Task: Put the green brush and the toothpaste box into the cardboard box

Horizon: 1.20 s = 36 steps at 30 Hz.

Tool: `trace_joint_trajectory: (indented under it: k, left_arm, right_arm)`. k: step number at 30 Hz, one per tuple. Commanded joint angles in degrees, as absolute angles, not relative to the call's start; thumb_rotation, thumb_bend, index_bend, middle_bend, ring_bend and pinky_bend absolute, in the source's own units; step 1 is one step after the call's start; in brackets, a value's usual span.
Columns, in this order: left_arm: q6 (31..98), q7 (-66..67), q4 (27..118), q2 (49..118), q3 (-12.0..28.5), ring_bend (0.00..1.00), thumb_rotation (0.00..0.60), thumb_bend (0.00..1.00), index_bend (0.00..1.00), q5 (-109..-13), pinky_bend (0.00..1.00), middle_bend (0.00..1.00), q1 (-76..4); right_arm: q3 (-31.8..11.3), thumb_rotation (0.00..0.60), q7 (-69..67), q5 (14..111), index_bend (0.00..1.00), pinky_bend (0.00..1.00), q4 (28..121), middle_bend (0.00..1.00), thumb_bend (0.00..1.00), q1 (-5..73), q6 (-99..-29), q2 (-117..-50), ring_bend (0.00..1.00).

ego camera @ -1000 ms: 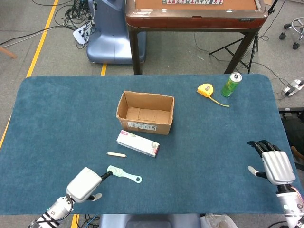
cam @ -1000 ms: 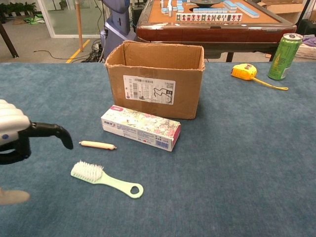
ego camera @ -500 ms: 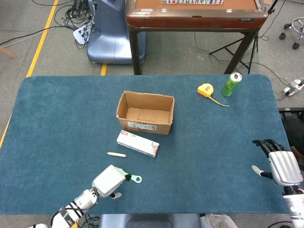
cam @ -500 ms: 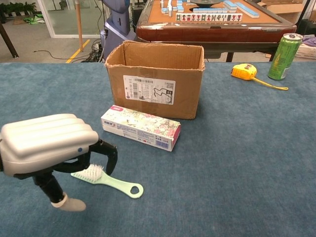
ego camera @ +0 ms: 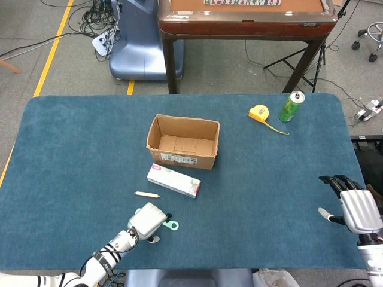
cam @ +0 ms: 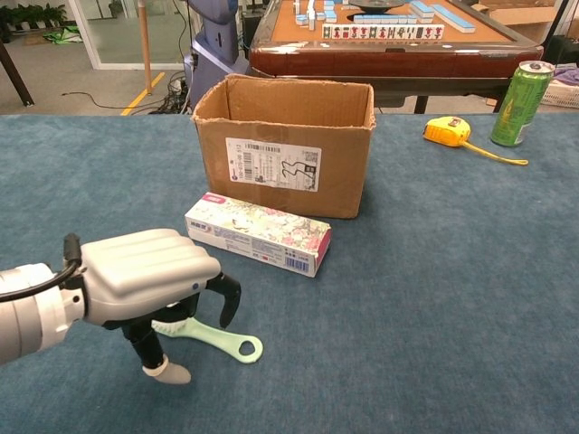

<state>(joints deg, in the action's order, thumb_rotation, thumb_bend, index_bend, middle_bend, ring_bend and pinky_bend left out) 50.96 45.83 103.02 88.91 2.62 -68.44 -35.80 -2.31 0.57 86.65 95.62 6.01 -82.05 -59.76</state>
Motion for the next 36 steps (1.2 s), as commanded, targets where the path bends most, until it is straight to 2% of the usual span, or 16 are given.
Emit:
trace_joint_trajectory:
  k: [1,6,36]
  left_arm:
    - [51.44,45.77,102.07,89.49,2.49,1.00,0.600,0.13,0.45,-67.49,1.00,1.00,-36.44]
    - [52.12,45.70,100.98,90.03,1.99,1.00,0.600,0.17,0.46,-66.38,1.00,1.00,-37.18]
    - [54.38,45.38,97.20,92.55,0.57,1.00,0.600,0.20,0.50,-60.91,1.00,1.00,-41.16]
  right_arm:
    - [-2.31,0.600,0.64,86.66,0.27,0.38,95.64,0.33,0.00,6.03,-81.99,-59.80,0.22]
    - [-2.33,0.600,0.75,86.60,0.27,0.38,95.64,0.33,0.00,6.10,-81.81,-59.84,0.22]
    - [-2.39,0.600,0.88,86.46,0.27,0.38,95.63,0.33,0.00,6.25,-81.31,-59.91,0.22]
